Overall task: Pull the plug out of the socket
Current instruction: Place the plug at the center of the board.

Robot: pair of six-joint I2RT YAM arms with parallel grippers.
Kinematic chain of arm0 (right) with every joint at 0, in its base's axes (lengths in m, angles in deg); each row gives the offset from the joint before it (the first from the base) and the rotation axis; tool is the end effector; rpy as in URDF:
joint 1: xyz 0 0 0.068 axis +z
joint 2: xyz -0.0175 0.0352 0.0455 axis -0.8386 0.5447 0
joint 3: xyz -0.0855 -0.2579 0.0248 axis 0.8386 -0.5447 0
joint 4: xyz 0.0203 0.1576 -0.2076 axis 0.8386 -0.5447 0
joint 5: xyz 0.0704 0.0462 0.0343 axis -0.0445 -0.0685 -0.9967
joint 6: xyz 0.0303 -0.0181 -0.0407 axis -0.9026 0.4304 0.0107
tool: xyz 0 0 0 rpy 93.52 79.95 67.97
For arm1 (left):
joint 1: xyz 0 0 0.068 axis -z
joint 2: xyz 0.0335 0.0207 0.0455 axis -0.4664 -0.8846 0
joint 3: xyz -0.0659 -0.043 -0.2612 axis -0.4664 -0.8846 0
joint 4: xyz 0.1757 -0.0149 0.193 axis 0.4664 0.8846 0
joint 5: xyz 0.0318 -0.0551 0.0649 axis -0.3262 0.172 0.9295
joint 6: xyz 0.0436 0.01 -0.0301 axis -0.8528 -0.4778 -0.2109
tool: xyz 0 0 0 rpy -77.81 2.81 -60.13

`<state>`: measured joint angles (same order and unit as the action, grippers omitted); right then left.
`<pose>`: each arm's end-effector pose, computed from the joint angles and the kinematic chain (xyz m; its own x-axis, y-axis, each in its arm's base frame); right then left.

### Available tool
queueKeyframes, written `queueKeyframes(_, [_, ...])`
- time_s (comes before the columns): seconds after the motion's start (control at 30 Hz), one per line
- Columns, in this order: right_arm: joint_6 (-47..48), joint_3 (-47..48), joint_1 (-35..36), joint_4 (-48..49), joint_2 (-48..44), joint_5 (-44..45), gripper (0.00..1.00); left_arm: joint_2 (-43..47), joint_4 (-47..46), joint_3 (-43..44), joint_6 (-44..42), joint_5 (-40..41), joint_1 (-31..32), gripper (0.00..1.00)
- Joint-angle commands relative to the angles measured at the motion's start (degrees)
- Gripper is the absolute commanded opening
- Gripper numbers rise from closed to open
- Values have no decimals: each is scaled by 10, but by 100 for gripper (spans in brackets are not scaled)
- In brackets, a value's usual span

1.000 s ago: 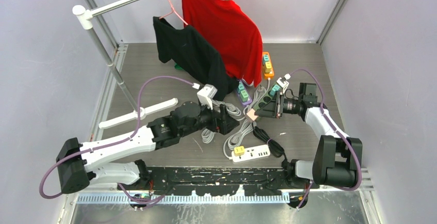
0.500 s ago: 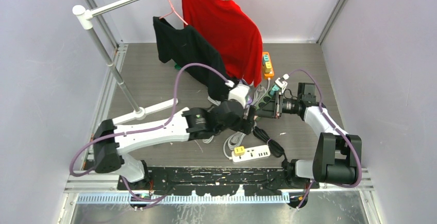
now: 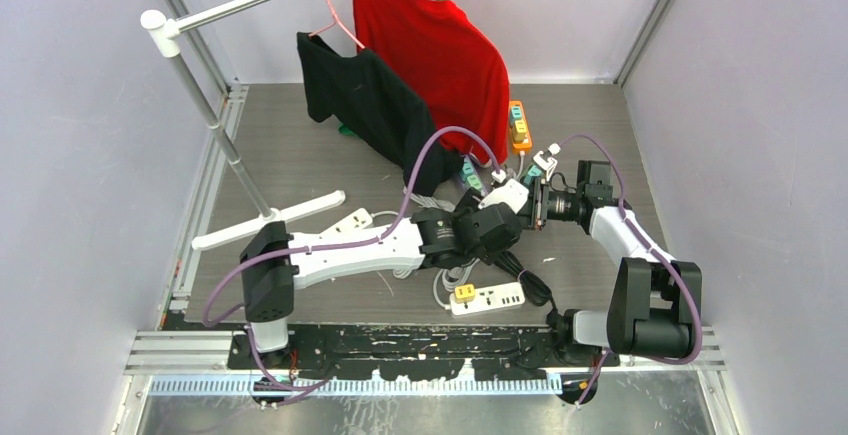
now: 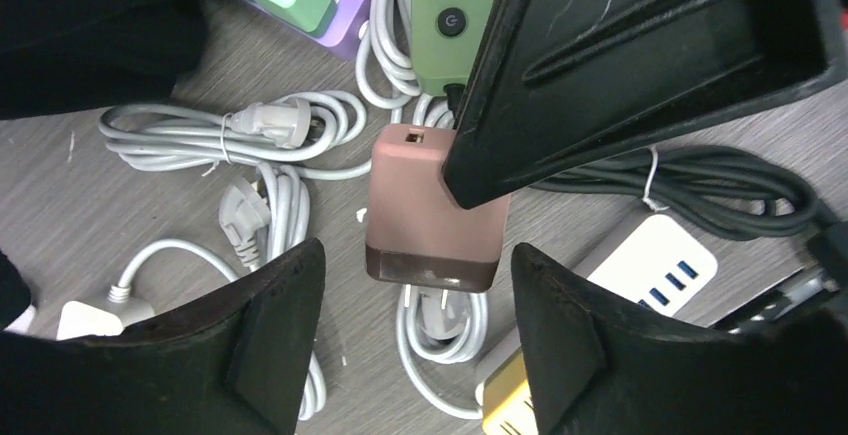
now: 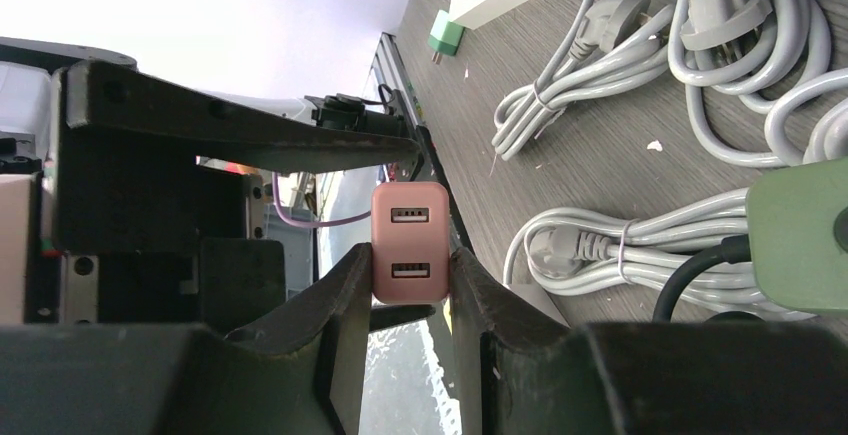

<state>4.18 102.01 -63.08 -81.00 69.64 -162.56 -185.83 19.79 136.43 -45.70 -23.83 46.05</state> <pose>0.2342 0.0103 0.2056 -0.8874 0.1261 -0.4435 -0.4122 0.2141 0.8856 0.1310 -0.3860 0.2947 -0.4755 0.4224 -0.7717 0.5823 0.8086 0.0837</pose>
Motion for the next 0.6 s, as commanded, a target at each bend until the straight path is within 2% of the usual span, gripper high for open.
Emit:
queueKeyframes(0.0, [-1, -1, 3, 20, -7, -23, 1, -10, -6, 35, -34, 25, 0, 61])
queueKeyframes(0.03, [-1, -1, 3, 20, -7, -23, 1, -14, -5, 40, -35, 25, -1, 52])
queueKeyframes(0.1, [0, -2, 3, 21, -7, -23, 1, -22, -1, 49, -35, 25, 0, 43])
queueKeyframes(0.3, [0, -3, 3, 21, -7, -23, 1, -31, 5, 59, -30, 26, 0, 30])
queueKeyframes(0.37, [0, -2, 3, 21, -7, -23, 1, -29, 2, 54, -29, 24, -1, 20])
queueKeyframes(0.43, [0, -3, 3, 20, -9, -19, 10, -25, -2, 49, -27, 25, -1, 4])
queueKeyframes(0.47, [0, -3, 3, 20, -9, -17, 14, -22, -5, 44, -25, 25, -1, 0])
queueKeyframes(0.57, [0, -4, 3, 19, -13, -12, 34, -8, -13, 25, -16, 30, -1, 0])
